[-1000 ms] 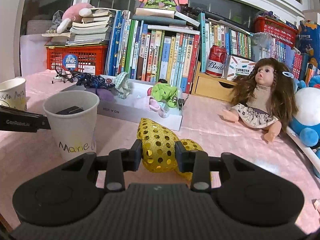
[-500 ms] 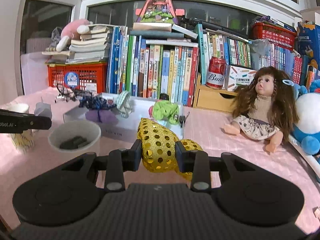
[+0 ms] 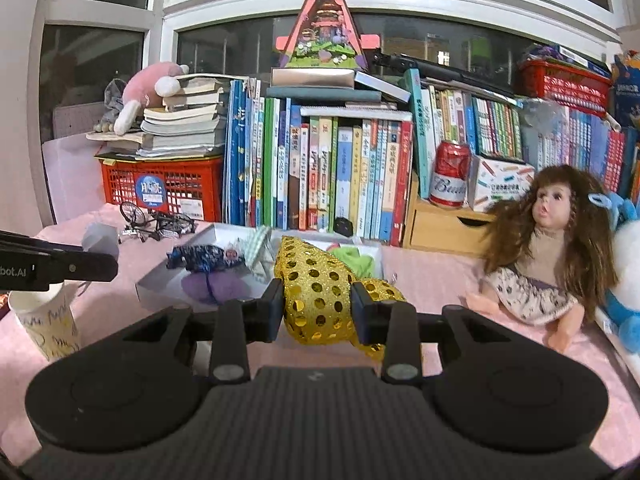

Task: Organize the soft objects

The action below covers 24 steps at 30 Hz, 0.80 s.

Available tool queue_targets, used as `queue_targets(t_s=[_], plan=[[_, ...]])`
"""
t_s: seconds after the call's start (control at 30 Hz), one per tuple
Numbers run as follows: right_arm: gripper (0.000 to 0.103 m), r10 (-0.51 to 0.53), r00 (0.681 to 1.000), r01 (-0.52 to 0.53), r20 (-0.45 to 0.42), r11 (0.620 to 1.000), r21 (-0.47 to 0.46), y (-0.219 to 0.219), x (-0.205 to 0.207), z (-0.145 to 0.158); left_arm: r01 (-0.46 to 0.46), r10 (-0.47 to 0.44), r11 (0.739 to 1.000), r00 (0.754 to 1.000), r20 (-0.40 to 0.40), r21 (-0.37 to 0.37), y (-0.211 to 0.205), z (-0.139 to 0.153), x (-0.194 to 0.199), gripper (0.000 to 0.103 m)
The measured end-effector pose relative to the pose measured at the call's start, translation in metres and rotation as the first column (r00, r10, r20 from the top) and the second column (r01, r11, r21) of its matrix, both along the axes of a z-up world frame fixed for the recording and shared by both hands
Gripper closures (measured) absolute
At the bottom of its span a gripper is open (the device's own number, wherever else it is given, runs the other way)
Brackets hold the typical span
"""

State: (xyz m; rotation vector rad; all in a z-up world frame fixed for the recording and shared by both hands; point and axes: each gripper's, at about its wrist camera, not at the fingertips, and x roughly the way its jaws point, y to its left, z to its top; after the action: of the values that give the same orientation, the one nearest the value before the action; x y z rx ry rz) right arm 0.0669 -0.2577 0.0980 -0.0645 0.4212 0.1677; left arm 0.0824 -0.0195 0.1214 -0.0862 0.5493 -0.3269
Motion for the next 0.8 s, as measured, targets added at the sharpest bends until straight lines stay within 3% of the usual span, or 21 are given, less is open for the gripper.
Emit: queue_targets(t_s=[0.3,0.47,0.8], plan=[[0.062,0.049,0.999,-0.049,-0.019,0.999,0.020,0.012,0.025,0.020,-0.010,0.010,1.000,0.998,-0.054,0.002,0.002,0.018,0.043,0.078],[0.062,0.065,0.997,-0.063,-0.050,0.997,0.034,0.018,0.043,0.024,0.028,-0.039,0.996,0.991,-0.132,-0.081,0.002,0.018,0.069,0.078],[0.062,0.098,0.981,-0.061,-0.165,0.974,0.217,0.015,0.097,0.020,0.004,-0.023,0.996,0.973,-0.228,-0.084,-0.015,0.001,0.124,0.078]])
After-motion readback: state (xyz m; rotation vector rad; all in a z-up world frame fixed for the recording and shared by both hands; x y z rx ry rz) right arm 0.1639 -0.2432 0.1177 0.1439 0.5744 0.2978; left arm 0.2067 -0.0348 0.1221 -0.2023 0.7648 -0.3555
